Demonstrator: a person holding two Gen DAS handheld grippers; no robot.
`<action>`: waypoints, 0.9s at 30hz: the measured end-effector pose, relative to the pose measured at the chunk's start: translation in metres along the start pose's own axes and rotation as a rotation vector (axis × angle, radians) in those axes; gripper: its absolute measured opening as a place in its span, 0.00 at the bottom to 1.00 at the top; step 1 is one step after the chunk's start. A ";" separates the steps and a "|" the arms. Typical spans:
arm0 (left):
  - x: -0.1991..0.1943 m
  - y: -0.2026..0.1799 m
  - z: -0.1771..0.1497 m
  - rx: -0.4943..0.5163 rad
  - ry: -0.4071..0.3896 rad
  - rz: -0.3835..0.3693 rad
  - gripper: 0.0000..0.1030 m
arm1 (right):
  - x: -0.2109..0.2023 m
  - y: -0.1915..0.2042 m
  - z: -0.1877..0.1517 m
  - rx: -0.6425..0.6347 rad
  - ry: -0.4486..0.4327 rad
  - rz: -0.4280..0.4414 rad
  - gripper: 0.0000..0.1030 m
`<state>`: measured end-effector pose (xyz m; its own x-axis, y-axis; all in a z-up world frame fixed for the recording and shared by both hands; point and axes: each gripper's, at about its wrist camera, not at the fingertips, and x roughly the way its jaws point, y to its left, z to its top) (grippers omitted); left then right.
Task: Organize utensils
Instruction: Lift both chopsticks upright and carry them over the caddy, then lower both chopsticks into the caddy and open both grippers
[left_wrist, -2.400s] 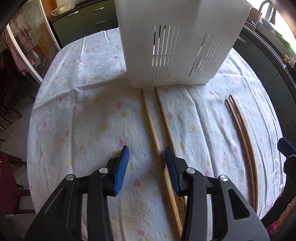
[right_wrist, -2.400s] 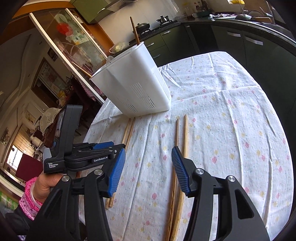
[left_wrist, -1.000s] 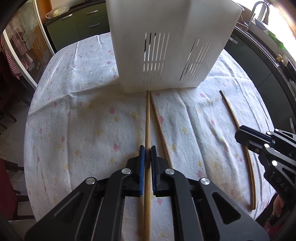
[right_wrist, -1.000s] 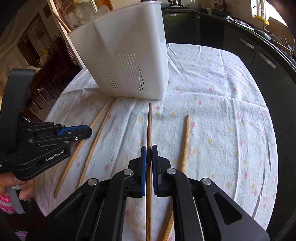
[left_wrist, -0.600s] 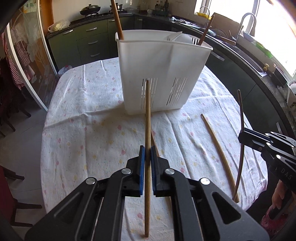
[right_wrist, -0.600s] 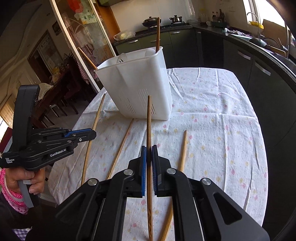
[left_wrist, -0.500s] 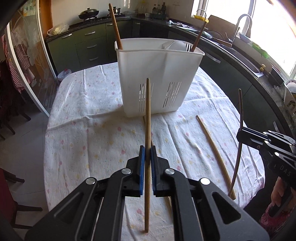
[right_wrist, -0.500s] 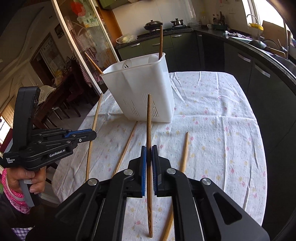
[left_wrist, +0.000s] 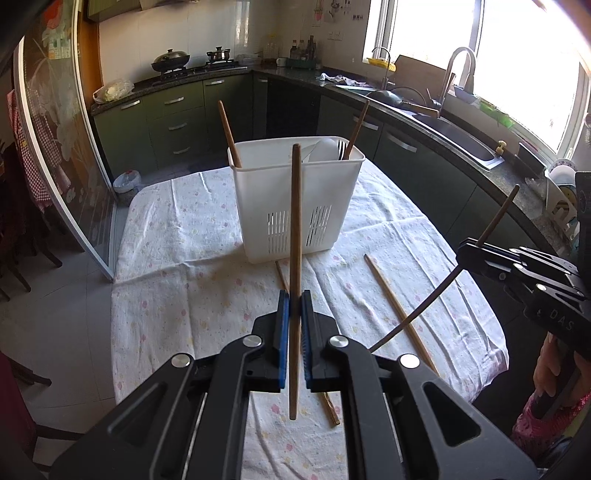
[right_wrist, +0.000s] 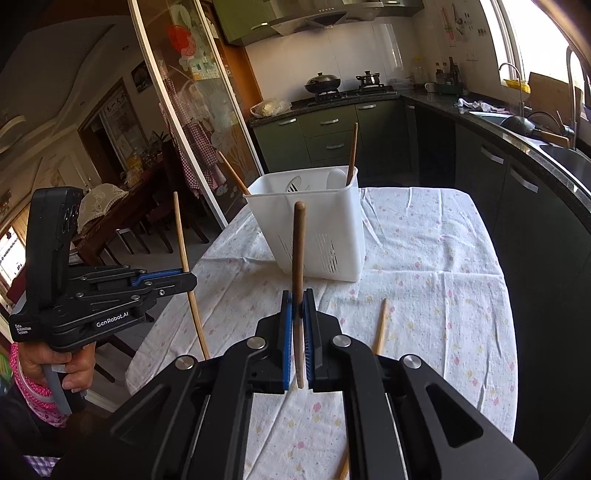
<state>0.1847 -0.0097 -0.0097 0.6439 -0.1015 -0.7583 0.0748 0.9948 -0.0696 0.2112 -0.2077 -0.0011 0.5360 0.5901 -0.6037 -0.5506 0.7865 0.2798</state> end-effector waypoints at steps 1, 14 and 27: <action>-0.004 -0.001 0.002 0.003 -0.010 0.000 0.06 | -0.003 0.002 0.002 -0.005 -0.007 0.000 0.06; -0.053 -0.012 0.066 0.042 -0.191 0.013 0.06 | -0.036 0.024 0.082 -0.089 -0.125 -0.014 0.06; -0.058 0.002 0.159 0.002 -0.431 0.044 0.06 | -0.022 0.018 0.200 -0.062 -0.287 -0.049 0.06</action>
<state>0.2692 -0.0037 0.1372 0.9056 -0.0552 -0.4206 0.0414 0.9983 -0.0418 0.3175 -0.1700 0.1672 0.7171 0.5860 -0.3774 -0.5529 0.8079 0.2039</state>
